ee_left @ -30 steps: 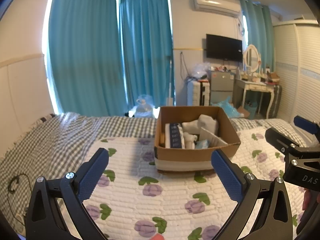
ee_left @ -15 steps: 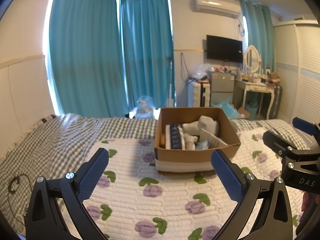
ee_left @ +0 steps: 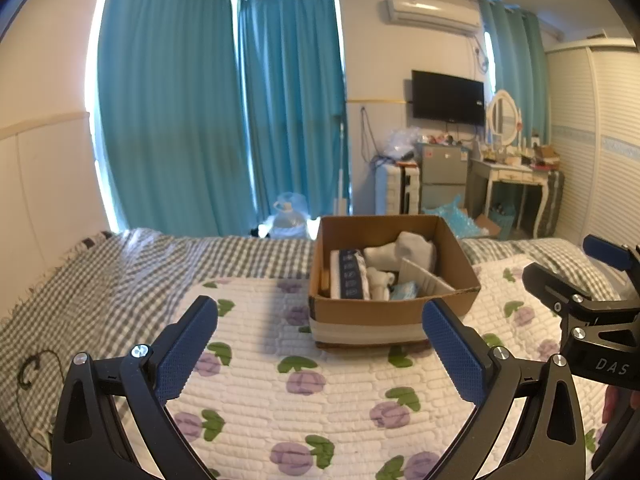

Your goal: Organize soft objects

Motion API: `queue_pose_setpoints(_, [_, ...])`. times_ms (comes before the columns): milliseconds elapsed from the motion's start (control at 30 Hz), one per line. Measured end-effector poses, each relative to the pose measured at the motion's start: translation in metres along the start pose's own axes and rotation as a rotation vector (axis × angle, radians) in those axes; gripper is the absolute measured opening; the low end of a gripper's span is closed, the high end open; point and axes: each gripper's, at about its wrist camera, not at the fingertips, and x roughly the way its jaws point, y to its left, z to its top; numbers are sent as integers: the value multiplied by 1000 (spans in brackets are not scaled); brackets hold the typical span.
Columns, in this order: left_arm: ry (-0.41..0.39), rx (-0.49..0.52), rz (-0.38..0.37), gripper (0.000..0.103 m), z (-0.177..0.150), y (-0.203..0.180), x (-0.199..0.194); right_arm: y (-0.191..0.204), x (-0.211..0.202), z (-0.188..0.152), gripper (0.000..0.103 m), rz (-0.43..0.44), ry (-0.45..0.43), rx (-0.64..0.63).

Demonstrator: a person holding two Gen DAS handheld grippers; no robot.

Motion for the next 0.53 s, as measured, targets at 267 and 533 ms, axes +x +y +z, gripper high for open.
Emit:
queue_pose_setpoints(267, [4, -5, 4, 103, 0, 1, 0, 0, 1, 0, 103, 1, 2, 0])
queue_pose_setpoints(533, [4, -3, 4, 103, -1, 2, 0, 1, 0, -1, 103, 5, 2, -2])
